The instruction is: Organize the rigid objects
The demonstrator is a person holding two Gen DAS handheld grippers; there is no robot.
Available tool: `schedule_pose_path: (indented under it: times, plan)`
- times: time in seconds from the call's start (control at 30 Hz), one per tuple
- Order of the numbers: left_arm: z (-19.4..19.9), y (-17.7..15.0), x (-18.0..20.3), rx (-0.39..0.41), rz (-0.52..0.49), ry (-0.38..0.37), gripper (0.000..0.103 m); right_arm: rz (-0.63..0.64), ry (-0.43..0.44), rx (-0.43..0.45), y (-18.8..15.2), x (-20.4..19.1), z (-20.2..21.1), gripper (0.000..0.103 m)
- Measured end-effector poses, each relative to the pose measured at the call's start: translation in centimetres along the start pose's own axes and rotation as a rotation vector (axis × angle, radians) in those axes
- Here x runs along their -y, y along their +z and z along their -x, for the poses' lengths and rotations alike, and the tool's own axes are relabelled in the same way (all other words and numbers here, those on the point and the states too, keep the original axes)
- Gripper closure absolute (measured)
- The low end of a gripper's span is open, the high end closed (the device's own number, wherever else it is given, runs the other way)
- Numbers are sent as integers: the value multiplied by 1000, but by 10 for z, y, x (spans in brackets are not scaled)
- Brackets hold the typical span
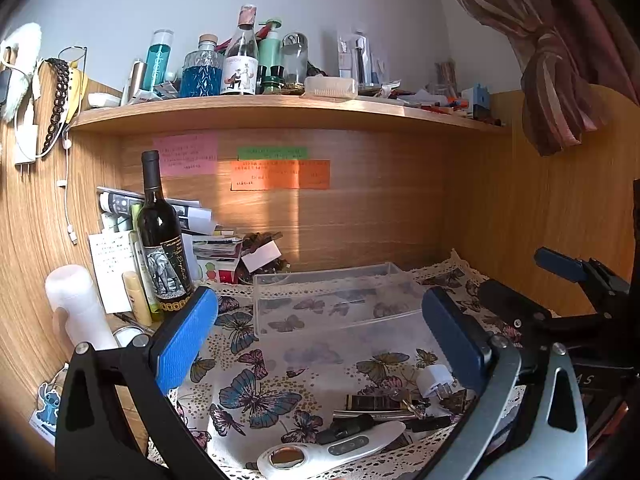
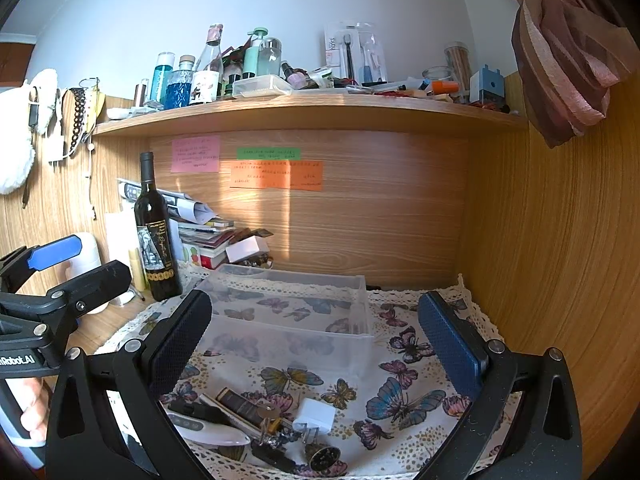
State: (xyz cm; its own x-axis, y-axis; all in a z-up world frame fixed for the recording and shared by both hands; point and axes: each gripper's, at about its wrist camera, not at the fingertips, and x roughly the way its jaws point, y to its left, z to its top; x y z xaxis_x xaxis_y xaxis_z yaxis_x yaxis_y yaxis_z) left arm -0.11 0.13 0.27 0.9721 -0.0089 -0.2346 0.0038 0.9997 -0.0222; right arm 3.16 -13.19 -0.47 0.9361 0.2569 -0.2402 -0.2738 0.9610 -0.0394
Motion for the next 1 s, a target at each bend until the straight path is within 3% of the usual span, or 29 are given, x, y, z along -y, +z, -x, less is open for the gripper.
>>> schedule_pose_path:
  times: [1.0]
  plan:
    - [1, -1, 1, 4, 2, -8, 0, -2, 0, 16, 2, 0, 6, 0]
